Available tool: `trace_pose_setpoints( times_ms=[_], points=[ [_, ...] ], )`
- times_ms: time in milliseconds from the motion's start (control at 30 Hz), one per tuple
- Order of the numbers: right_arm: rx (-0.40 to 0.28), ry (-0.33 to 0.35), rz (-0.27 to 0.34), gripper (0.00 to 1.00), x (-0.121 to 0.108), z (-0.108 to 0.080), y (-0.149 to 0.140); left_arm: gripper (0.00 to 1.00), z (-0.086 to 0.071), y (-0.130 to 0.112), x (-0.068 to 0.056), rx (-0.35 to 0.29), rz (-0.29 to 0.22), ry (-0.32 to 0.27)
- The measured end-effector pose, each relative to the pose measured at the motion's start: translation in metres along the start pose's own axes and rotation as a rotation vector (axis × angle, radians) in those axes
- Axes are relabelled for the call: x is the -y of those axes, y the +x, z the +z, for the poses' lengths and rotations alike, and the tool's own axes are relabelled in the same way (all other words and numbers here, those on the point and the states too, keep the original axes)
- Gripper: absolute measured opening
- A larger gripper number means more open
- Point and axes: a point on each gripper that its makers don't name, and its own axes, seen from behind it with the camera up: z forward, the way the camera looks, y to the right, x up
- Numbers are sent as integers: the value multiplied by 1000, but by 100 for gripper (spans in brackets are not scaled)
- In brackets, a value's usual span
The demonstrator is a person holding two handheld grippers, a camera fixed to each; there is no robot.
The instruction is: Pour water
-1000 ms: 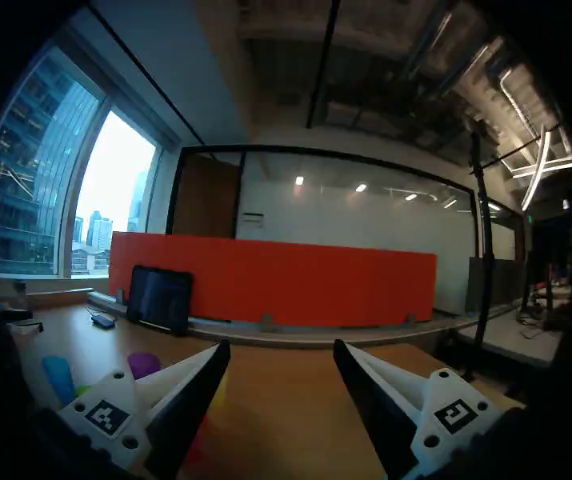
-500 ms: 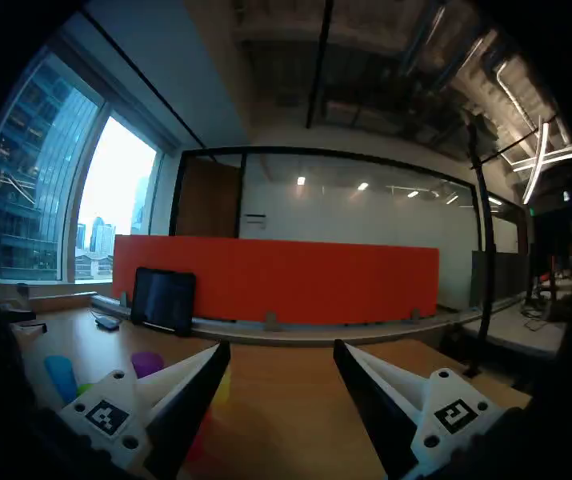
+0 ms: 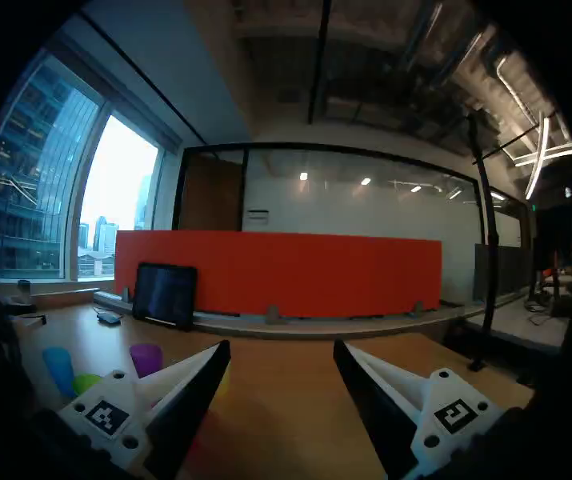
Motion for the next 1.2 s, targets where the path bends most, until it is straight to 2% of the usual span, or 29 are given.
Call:
trace_pose_setpoints(
  times_ms=[100, 500, 900, 1200],
  points=[
    [-8, 0, -8, 100, 1, 1, -1, 96, 0, 0, 0, 0, 0, 0],
    [-2, -5, 24, 100, 4, 8, -20, 96, 0, 0, -1, 0, 0, 0],
    [8, -31, -25, 100, -23, 4, -43, 96, 1, 1, -1, 0, 0, 0],
    [32, -27, 16, 100, -33, 3, -61, 96, 1, 1, -1, 0, 0, -1]
  ],
)
